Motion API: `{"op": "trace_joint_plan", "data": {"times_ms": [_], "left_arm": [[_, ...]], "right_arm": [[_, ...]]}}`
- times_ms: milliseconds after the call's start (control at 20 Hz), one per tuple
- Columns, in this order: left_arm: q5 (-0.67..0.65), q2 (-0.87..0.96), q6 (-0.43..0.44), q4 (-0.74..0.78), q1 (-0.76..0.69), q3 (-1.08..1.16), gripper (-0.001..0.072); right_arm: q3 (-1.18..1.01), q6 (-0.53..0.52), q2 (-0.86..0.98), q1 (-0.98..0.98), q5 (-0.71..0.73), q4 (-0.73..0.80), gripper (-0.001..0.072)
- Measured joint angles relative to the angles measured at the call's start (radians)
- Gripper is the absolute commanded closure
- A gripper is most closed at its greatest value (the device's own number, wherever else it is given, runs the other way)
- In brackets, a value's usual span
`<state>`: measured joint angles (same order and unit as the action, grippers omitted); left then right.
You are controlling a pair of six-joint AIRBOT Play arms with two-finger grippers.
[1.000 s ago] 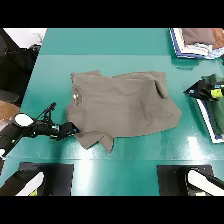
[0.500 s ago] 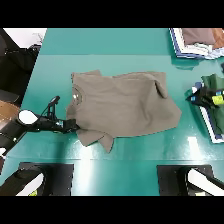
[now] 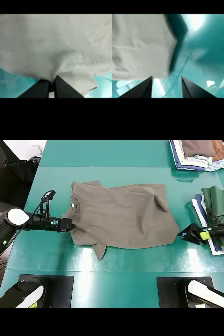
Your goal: Fold the shirts.
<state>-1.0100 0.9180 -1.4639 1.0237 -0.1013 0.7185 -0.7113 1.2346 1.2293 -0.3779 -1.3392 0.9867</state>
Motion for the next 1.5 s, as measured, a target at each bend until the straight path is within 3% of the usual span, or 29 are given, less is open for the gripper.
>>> {"op": "trace_joint_plan", "data": {"times_ms": [50,100,250,650,1050,1300,1500], "left_arm": [[-0.001,0.0,-0.001,0.003,0.0,0.003,0.0673],[-0.001,0.0,-0.002,0.005,0.0,0.005,0.0673],[-0.003,0.0,-0.002,0.008,0.0,0.009,0.0673],[-0.022,-0.023,-0.026,0.027,-0.001,0.157,0.0674],[-0.058,-0.064,-0.027,0.055,-0.001,0.839,0.0674],[-0.08,-0.068,-0.024,0.059,-0.001,1.228,0.0674],[-0.097,-0.069,-0.026,0.043,-0.001,1.398,0.0674]], "right_arm": [[0.008,-0.007,0.016,0.015,0.015,-0.008,0.0307],[0.012,-0.011,0.032,0.033,0.028,-0.011,0.0364],[0.009,-0.023,0.06,0.083,0.057,-0.018,0.0682],[-0.082,-0.049,-0.07,0.139,0.074,-0.024,0.0696],[-0.608,0.011,-0.368,0.145,0.141,-0.029,0.0696],[-0.898,0.021,-0.465,0.145,0.169,0.011,0.0696],[-1.089,0.062,-0.482,0.145,0.12,0.116,0.0696]]}}
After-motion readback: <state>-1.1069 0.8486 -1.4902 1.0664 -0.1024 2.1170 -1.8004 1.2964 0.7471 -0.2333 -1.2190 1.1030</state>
